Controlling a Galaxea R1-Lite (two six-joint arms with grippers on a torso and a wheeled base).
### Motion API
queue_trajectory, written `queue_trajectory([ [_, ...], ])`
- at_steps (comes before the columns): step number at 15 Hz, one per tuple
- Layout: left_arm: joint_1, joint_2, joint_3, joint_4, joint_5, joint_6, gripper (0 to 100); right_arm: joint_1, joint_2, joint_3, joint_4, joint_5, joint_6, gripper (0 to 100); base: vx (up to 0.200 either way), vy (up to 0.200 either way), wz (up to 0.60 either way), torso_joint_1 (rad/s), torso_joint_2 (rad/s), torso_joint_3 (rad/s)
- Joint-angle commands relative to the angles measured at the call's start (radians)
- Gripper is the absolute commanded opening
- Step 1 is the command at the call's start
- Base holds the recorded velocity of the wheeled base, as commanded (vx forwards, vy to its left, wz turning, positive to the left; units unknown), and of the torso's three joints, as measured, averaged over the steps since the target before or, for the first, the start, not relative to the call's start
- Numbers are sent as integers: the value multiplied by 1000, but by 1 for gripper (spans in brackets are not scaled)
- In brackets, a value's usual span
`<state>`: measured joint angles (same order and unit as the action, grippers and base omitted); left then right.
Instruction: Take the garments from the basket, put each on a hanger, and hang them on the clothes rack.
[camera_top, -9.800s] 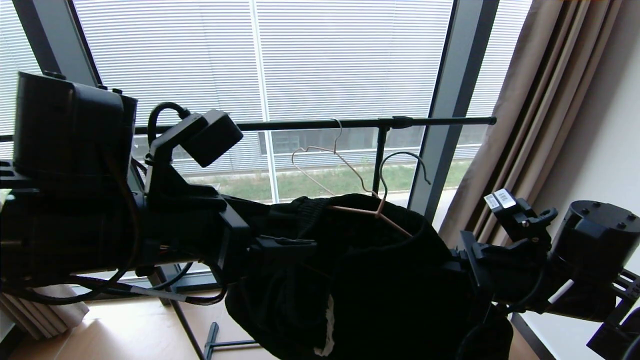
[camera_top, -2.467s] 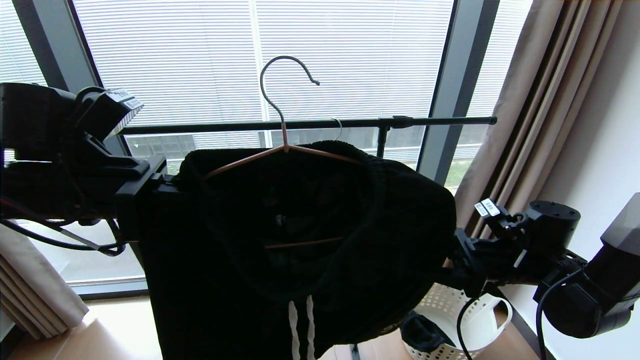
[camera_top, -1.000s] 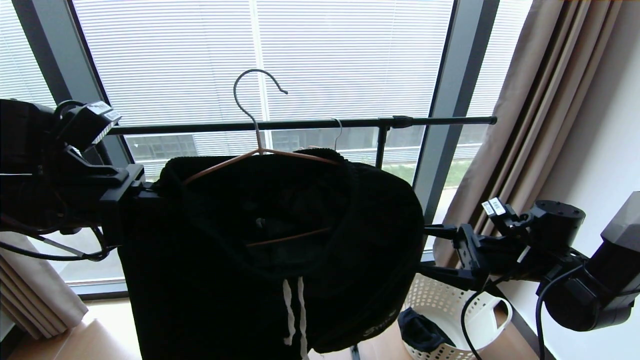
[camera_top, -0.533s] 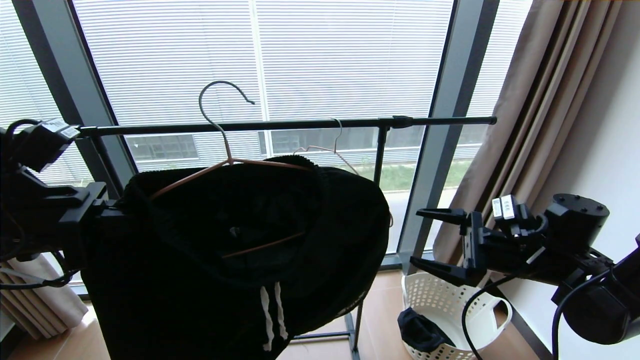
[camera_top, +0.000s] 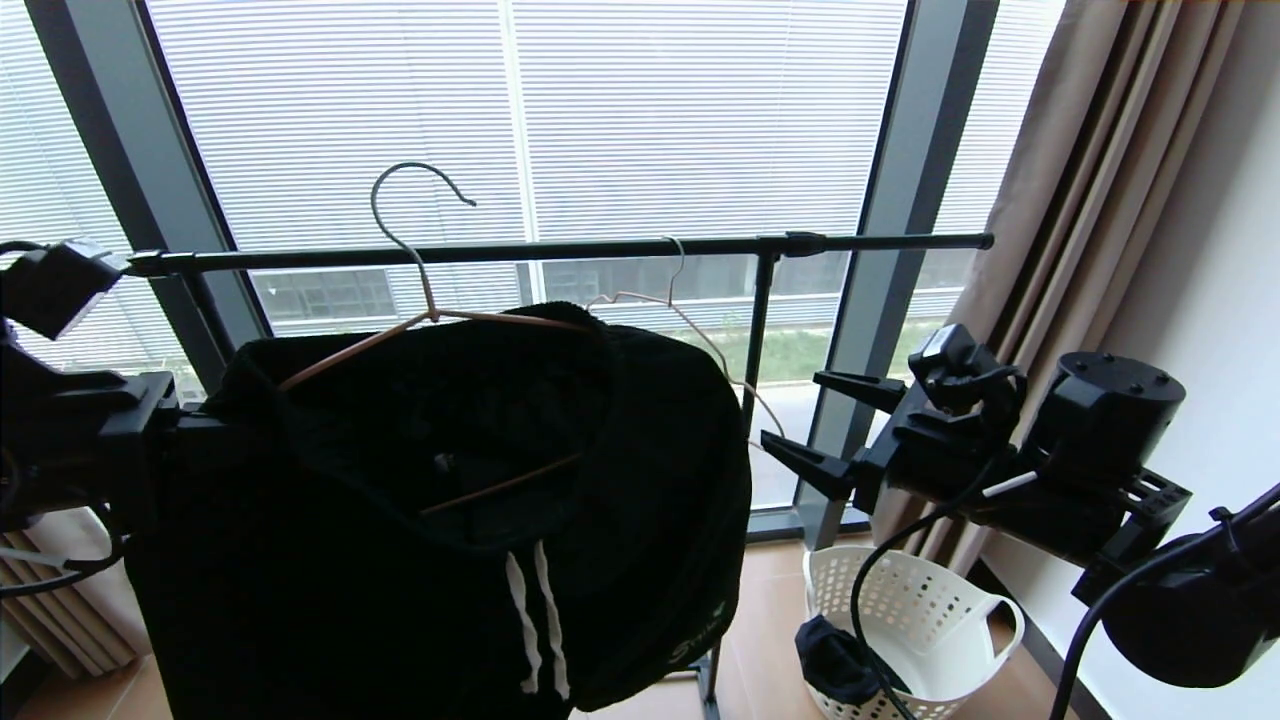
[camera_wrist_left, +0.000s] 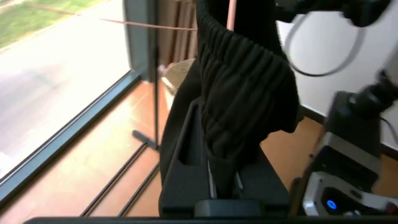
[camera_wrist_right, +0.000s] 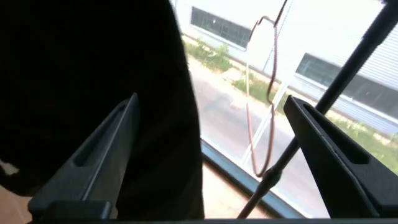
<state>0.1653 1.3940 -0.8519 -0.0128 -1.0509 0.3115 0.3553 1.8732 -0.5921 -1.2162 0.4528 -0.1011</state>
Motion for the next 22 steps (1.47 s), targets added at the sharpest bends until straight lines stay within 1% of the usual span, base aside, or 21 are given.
queue_trajectory([
  [1, -9, -4, -9, -3, 74, -11, 0, 8, -28, -21, 7, -5, 1, 100, 0, 0, 0, 0, 0, 0],
  [2, -10, -3, -10, -3, 103, -12, 0, 8, -28, -20, 9, -6, 1, 100, 0, 0, 0, 0, 0, 0],
  [4, -10, 5, -27, -3, 121, -25, 0, 8, -26, -20, 9, -6, 1, 100, 0, 0, 0, 0, 0, 0],
  [5, -9, 13, -38, -3, 134, -58, 0, 8, -26, -20, 9, -6, 1, 100, 0, 0, 0, 0, 0, 0],
  [6, -10, 14, -45, -3, 147, -71, 0, 8, -25, -20, 9, -6, 1, 100, 0, 0, 0, 0, 0, 0],
  [7, -17, 33, -62, -6, 181, -88, 0, 8, -23, -20, 9, -6, 1, 100, 0, 0, 0, 0, 0, 0],
  [10, -29, 76, -75, -50, 242, -112, 0, 8, -22, -20, 9, -6, 1, 100, 0, 0, 0, 0, 0, 0],
  [11, -56, 112, -88, -69, 310, -126, 0, 8, -20, -20, 9, -6, 1, 100, 0, 0, 0, 0, 0, 0],
  [12, -64, 129, -99, -70, 345, -127, 0, 8, -20, -20, 9, -8, 1, 100, 0, 0, 0, 0, 0, 0],
  [13, -86, 166, -122, -75, 408, -129, 0, 8, -20, -20, 10, -8, 1, 100, 0, 0, 0, 0, 0, 0],
  [15, -87, 195, -154, -76, 423, -146, 0, 8, -20, -20, 10, -8, 1, 100, 0, 0, 0, 0, 0, 0],
  [16, -87, 217, -180, -76, 431, -176, 0, 8, -17, -21, 10, -8, 1, 100, 0, 0, 0, 0, 0, 0],
  [18, -87, 247, -197, -85, 469, -187, 0, 8, -14, -21, 10, -8, 1, 100, 0, 0, 0, 0, 0, 0],
  [19, -92, 278, -197, -124, 509, -189, 0, 8, -14, -21, 10, -8, 1, 100, 0, 0, 0, 0, 0, 0],
  [21, -105, 316, -199, -168, 545, -200, 0, 8, -5, -21, 9, -8, 1, 100, 0, 0, 0, 0, 0, 0],
  [22, -112, 335, -202, -197, 555, -221, 0, 8, -5, -23, 10, -8, 1, 100, 0, 0, 0, 0, 0, 0],
])
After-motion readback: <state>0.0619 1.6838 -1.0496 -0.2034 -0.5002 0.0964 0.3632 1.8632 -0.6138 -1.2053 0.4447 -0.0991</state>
